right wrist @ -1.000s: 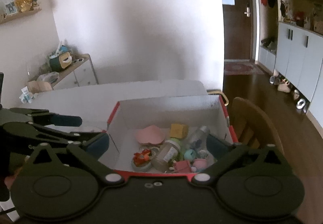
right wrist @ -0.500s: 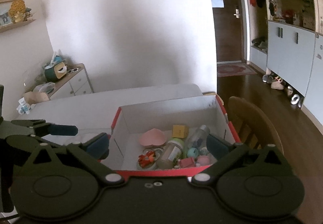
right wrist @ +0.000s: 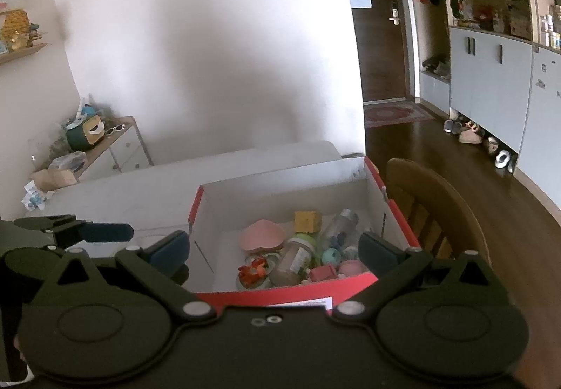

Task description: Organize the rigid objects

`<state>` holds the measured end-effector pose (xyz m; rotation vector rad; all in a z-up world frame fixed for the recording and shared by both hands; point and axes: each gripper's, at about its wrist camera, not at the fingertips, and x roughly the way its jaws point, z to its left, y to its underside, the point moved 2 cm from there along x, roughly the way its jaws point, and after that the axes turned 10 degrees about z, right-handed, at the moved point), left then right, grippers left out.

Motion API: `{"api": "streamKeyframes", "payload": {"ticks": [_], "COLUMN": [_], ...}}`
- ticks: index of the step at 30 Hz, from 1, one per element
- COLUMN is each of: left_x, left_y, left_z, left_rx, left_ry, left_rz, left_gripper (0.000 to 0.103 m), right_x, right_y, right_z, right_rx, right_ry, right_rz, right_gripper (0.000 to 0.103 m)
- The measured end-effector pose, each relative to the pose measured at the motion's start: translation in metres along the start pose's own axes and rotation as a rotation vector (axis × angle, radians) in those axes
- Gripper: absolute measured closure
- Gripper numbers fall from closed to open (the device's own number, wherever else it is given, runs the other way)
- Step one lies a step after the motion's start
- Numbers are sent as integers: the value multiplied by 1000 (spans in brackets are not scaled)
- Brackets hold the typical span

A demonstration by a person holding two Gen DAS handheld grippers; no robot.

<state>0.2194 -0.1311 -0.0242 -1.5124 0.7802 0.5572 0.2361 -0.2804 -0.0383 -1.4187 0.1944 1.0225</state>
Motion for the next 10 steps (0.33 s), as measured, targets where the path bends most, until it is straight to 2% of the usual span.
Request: {"api": "streamKeyframes", "payload": {"ticks": [10], "left_x": [3], "left_y": [3], "left_z": [3], "left_rx": [1], "left_ry": [13], "left_rz": [17], "left_gripper": [1], "right_x": [1], "right_y": [4], "right_z": [7], "right_rx": [17], "right_ry": [21], "right_rz": [16], "right_gripper": [0]}}
